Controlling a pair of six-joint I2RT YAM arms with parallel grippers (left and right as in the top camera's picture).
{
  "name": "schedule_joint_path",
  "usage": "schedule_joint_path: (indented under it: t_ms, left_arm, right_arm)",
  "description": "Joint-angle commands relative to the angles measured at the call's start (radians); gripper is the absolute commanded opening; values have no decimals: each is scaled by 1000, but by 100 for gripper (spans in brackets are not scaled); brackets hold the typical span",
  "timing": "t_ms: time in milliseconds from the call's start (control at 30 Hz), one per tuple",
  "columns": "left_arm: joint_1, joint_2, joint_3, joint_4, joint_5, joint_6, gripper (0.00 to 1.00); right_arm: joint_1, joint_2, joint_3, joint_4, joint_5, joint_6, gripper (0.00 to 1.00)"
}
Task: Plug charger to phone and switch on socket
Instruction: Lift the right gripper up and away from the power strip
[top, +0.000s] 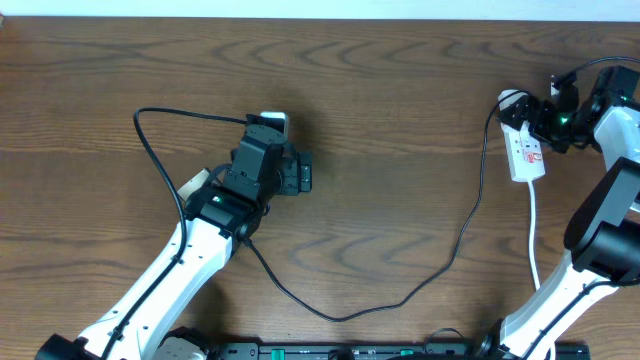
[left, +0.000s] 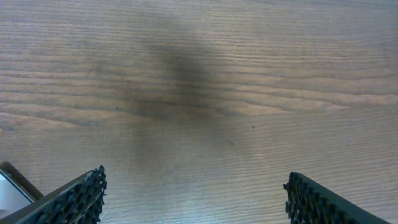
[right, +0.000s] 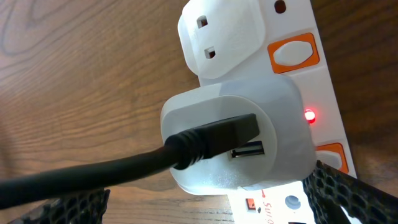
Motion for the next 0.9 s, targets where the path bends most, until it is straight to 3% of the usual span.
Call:
schedule_joint_path:
  t_ms: [0, 333, 533, 700, 867]
  left_arm:
    - [-1, 0, 21, 3, -13, 6, 90]
    - [-1, 0, 21, 3, -13, 6, 90]
    - [-1, 0, 21, 3, -13, 6, 90]
    - [-1, 0, 21, 3, -13, 6, 90]
    - [-1, 0, 21, 3, -13, 6, 90]
  right_arm:
    - [47, 41, -34, -4, -17, 28, 99]
    - [20, -1, 29, -57, -5, 22, 99]
    - [14, -94, 110, -169, 148, 22, 99]
    - [15, -253, 127, -248, 328, 131, 99]
    - [14, -394, 127, -375, 345, 198, 99]
